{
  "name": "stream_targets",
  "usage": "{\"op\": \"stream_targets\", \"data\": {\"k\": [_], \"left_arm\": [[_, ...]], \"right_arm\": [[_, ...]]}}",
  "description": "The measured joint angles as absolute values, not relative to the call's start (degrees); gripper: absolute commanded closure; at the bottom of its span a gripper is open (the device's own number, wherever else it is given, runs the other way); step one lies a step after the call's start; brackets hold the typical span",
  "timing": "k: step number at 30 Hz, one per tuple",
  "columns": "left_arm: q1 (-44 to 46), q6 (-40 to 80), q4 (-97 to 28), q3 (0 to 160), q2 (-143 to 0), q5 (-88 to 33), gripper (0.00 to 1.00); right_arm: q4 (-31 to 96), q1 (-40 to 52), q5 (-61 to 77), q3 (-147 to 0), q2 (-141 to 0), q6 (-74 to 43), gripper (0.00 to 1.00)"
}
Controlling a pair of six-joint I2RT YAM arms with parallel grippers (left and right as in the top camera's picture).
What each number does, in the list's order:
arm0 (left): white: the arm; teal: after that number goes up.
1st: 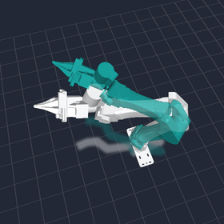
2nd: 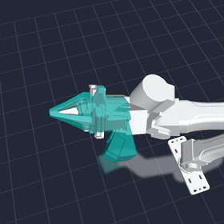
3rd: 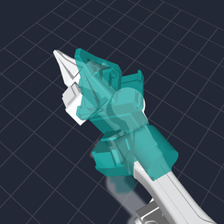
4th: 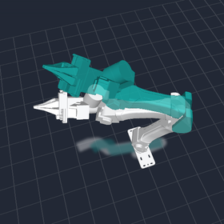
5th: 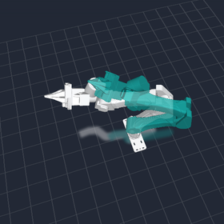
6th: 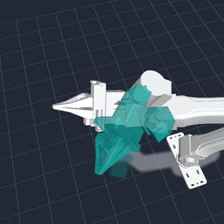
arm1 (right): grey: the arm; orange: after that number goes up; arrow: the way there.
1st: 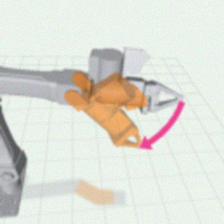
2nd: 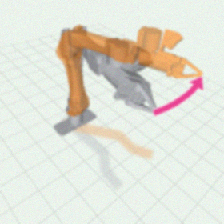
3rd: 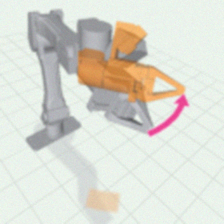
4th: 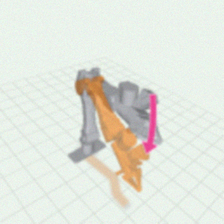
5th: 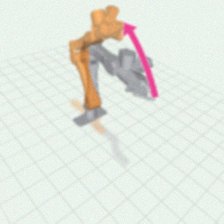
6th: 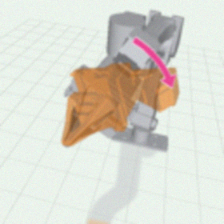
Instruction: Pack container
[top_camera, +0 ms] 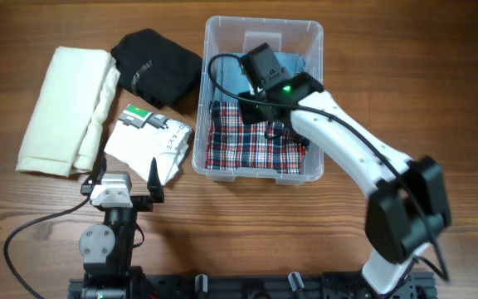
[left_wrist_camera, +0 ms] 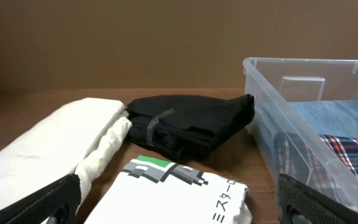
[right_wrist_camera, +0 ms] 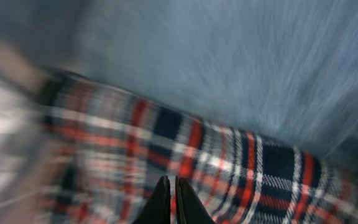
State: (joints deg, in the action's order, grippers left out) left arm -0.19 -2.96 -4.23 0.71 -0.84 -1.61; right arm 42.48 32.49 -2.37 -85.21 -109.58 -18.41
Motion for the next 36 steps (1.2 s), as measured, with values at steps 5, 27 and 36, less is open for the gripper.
{"op": "stream_targets", "data": {"k": [5,27,36], "left_arm": [[-0.19,-2.96,-4.23,0.71,-0.84,-1.58,0.00],[-0.19,-2.96,-4.23,0.71,-0.84,-1.61,0.00],[-0.19,-2.96,-4.23,0.71,-0.84,-1.58,0.00]], "right_arm": [[41.10,31.31,-2.85,-84.58,-118.04,-18.98,0.96],[68.07,14.22,-2.02,-84.71,-88.77,-15.81,0.96],[71.00,14.04,0.69,-84.44,-88.77,-18.72,0.61]]}}
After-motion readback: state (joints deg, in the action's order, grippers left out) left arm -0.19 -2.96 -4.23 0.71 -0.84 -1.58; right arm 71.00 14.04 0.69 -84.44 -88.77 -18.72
